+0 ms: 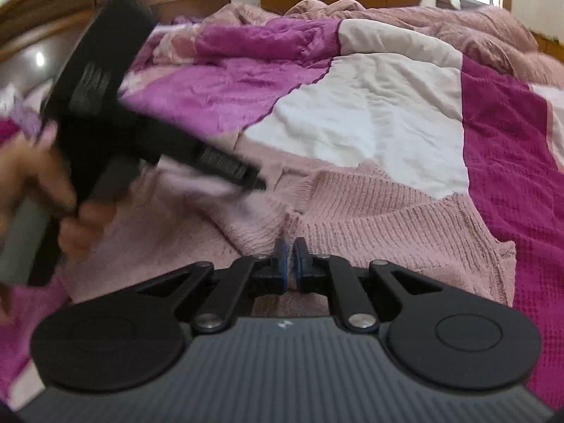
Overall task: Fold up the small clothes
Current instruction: 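Pinch the cardigan's folded edge with the right gripper and pull it straight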
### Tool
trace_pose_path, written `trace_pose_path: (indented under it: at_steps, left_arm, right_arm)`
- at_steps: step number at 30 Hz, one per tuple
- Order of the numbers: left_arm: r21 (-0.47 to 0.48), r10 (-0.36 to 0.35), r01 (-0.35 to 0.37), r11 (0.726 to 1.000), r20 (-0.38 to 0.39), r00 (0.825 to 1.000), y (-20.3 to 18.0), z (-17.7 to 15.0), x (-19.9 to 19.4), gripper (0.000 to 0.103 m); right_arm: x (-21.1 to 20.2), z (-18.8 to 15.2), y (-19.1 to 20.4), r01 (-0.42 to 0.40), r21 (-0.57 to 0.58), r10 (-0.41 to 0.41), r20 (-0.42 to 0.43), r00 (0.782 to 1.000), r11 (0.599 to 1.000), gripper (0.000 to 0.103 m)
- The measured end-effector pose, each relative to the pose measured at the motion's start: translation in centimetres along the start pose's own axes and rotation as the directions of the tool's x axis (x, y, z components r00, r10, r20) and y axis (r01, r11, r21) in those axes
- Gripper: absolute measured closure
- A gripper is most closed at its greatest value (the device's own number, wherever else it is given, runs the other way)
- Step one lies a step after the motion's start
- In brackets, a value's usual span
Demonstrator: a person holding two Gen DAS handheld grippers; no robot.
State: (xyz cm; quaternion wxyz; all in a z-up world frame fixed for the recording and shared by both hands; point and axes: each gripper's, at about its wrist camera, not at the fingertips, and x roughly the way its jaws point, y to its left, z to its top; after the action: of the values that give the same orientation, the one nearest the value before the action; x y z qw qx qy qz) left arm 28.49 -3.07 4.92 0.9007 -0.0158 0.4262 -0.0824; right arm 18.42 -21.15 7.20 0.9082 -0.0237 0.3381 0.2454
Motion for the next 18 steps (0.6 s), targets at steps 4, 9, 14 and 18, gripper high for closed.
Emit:
trace_pose_path:
  at_steps: [4, 9, 14, 18]
  left_arm:
    - [0.046, -0.006, 0.005, 0.999, 0.008, 1.000, 0.0, -1.3, -2.0, 0.043]
    - [0.015, -0.052, 0.052, 0.999, 0.017, 0.998, 0.8, -2.3, -4.0, 0.043]
    - [0.059, -0.053, 0.050, 0.997, 0.034, 0.998, 0.0, -4.0, -5.4, 0.043]
    - [0.053, -0.041, 0.038, 0.998, 0.057, 0.998, 0.1, -4.7, -5.9, 0.043]
  right_arm:
    - [0.4, 2.0, -2.2, 0.017, 0.097, -0.021, 0.041, 0.999, 0.995, 0.094]
    - [3.8, 3.9, -3.3, 0.059, 0.034, -0.059, -0.017, 0.998, 0.998, 0.094]
    - [6.6, 3.8, -2.3, -0.060, -0.108, 0.042, -0.159, 0.986, 0.992, 0.094]
    - [7.1, 4.9, -1.3, -0.115, -0.099, 0.098, -0.156, 0.983, 0.988, 0.094]
